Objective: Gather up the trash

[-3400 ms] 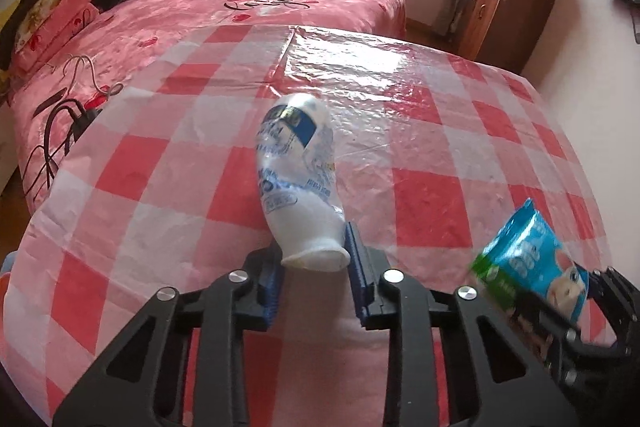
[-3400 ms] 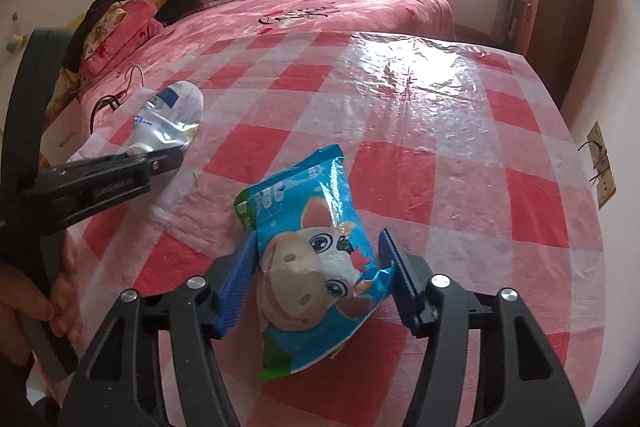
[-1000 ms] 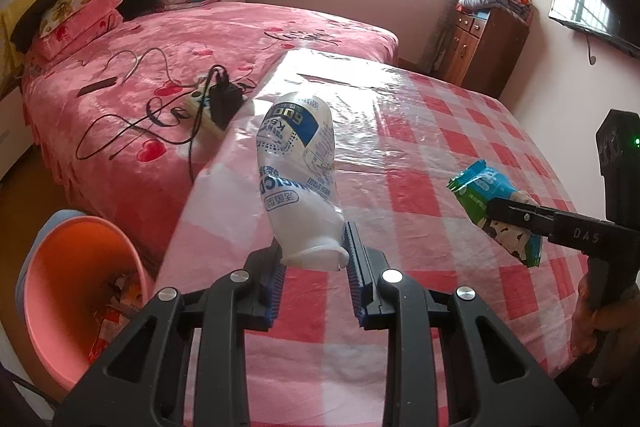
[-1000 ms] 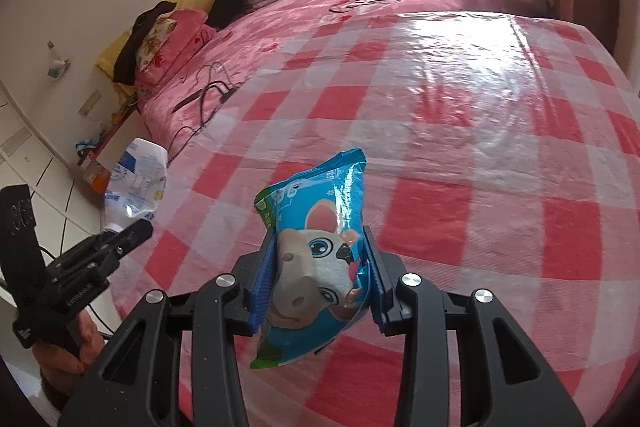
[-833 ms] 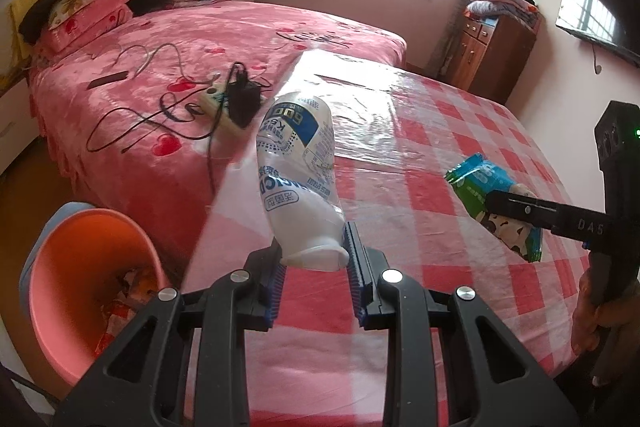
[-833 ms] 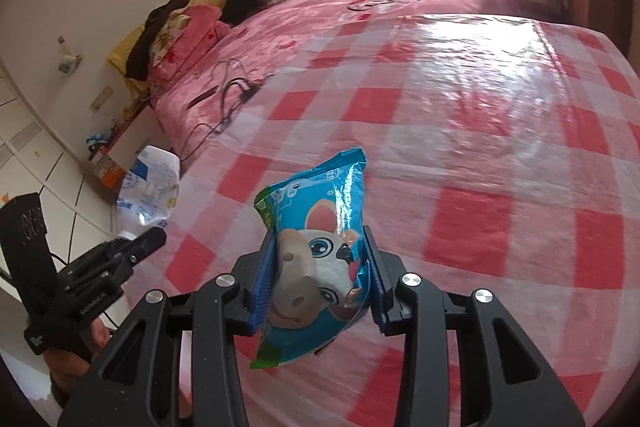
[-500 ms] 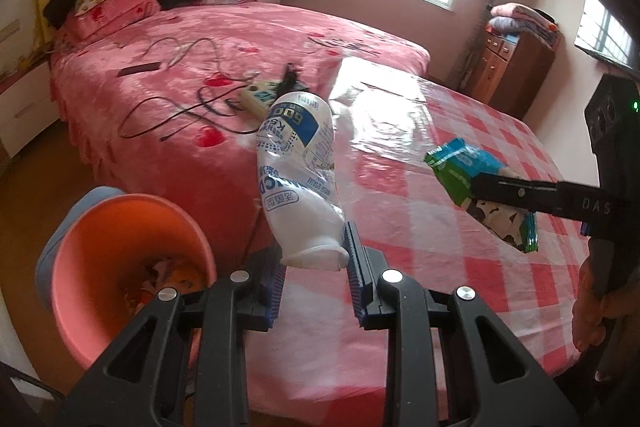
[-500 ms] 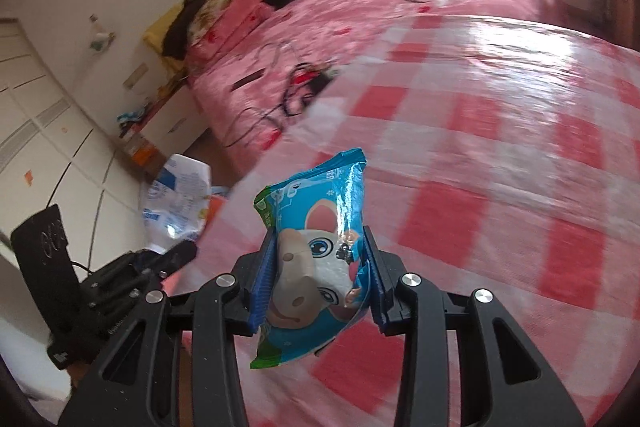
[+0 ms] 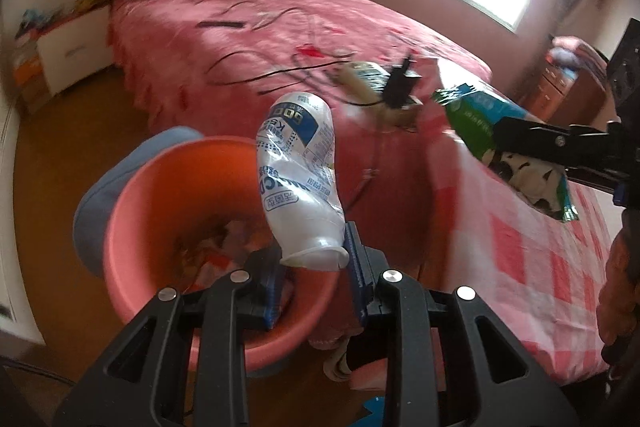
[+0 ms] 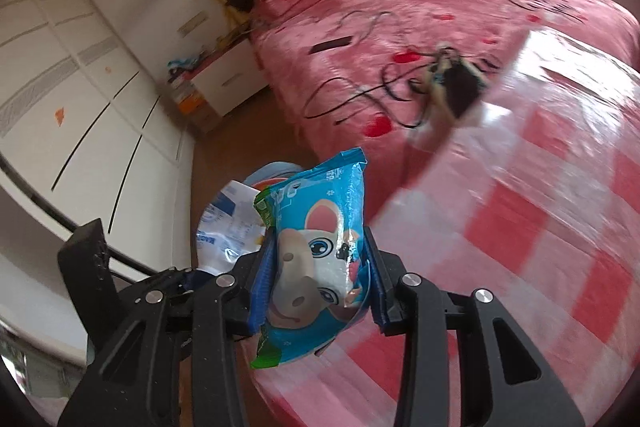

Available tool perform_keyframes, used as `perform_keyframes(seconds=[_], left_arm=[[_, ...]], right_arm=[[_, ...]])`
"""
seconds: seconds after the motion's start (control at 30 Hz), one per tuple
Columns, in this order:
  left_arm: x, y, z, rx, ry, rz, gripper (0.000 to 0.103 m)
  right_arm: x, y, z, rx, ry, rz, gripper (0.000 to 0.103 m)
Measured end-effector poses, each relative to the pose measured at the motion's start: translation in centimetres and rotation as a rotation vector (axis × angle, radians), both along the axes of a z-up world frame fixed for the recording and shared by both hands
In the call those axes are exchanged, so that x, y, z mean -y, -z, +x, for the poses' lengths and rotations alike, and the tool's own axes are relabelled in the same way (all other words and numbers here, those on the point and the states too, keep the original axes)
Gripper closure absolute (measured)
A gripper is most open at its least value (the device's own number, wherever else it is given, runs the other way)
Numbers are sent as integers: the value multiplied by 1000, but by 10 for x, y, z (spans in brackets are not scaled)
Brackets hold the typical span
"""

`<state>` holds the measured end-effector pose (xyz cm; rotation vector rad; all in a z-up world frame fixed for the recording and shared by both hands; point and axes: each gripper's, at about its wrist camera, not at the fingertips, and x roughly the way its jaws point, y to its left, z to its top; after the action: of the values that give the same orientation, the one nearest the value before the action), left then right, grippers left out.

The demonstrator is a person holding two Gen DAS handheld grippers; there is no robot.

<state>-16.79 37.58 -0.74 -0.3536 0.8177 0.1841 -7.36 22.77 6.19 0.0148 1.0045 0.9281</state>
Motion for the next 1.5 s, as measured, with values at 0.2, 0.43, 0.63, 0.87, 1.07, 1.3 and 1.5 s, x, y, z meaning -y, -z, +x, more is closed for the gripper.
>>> perform_keyframes(seconds=[0.2, 0.43, 0.63, 0.87, 1.07, 1.3, 1.5], left_arm=[[-31, 20, -7, -32, -91, -28, 73], [-58, 42, -14, -97, -234, -45, 28], [-63, 30, -19, -57, -266, -33, 19], [-37, -2, -11, -3, -213, 61, 12], [-2, -32, 2, 68, -129, 121, 9], [40, -54, 20, 121, -24, 130, 7], [79, -67, 30, 154, 61, 128, 7]], right_arm=[[-50, 7, -8, -17, -85, 1, 60], [-57, 17, -9, -26, -50, 3, 24], [-16, 5, -8, 78, 70, -22, 15], [26, -4, -10, 164, 166, -61, 15], [68, -12, -13, 238, 263, -96, 15], [125, -11, -16, 297, 386, -157, 15], [162, -12, -22, 340, 471, -200, 15]])
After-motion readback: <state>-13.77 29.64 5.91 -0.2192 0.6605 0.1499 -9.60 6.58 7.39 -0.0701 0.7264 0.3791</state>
